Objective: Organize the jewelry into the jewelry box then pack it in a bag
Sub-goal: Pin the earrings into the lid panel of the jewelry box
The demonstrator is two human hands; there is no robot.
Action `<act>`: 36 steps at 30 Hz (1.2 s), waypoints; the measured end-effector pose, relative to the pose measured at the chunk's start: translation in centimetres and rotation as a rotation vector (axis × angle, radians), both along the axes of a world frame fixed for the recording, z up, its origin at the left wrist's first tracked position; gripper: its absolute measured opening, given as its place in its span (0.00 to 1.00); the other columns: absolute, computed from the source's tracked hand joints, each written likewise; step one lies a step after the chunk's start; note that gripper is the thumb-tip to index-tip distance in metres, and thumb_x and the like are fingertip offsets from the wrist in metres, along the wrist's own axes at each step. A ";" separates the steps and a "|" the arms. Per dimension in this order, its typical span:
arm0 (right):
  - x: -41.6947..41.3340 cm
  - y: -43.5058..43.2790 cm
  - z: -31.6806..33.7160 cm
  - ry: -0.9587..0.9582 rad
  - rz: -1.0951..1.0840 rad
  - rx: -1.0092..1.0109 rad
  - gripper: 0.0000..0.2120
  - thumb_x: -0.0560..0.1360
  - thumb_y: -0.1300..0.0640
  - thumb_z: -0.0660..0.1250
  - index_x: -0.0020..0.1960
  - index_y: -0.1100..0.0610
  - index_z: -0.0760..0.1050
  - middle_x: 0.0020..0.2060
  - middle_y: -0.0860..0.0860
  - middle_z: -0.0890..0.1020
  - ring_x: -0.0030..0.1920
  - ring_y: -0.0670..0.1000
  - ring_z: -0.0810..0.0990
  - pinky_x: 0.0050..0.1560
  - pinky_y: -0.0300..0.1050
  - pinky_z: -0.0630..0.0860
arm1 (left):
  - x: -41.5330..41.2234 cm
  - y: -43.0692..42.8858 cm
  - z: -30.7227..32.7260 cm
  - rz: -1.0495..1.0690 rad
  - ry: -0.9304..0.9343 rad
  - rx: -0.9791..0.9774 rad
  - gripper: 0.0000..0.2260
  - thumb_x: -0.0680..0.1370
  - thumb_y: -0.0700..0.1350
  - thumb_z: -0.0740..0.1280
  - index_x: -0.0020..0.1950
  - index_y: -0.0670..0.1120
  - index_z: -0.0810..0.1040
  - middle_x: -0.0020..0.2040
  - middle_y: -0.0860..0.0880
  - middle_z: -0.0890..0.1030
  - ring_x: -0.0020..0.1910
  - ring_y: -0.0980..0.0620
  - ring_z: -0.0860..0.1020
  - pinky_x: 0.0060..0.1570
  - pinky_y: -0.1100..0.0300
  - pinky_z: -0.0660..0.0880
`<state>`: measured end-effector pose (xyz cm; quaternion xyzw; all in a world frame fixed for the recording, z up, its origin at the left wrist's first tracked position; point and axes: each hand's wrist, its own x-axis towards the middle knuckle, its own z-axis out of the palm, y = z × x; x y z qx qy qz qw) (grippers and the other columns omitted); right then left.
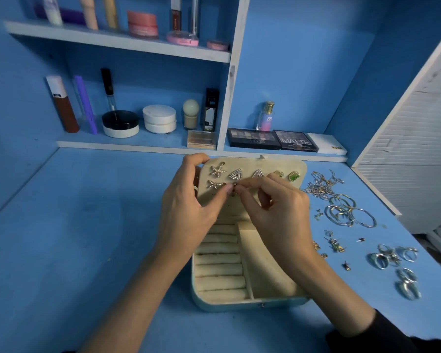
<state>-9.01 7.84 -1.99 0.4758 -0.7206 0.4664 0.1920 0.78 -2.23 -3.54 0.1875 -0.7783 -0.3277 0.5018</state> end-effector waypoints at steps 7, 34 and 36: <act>0.1 0.4 -0.1 -0.026 0.034 0.008 0.06 0.70 0.58 0.69 0.45 0.53 0.83 0.25 0.40 0.63 0.28 0.40 0.66 0.31 0.30 0.62 | 0.1 0.1 0.0 0.009 -0.015 -0.015 0.20 0.69 0.52 0.72 0.56 0.54 0.67 0.47 0.56 0.78 0.43 0.61 0.75 0.41 0.71 0.72; -14.4 8.1 0.7 -0.021 -0.304 0.937 0.07 0.72 0.50 0.70 0.45 0.53 0.81 0.45 0.49 0.75 0.43 0.50 0.73 0.42 0.45 0.72 | 0.2 0.3 -0.1 -0.021 0.060 0.057 0.22 0.66 0.56 0.73 0.53 0.61 0.64 0.43 0.58 0.78 0.42 0.55 0.78 0.44 0.55 0.75; -14.1 7.8 0.7 -0.034 -0.313 0.948 0.08 0.72 0.49 0.71 0.44 0.53 0.81 0.45 0.49 0.75 0.44 0.51 0.74 0.43 0.46 0.72 | 0.3 0.4 -0.1 -0.026 0.060 0.063 0.22 0.66 0.56 0.73 0.53 0.61 0.64 0.44 0.57 0.78 0.42 0.55 0.78 0.44 0.55 0.75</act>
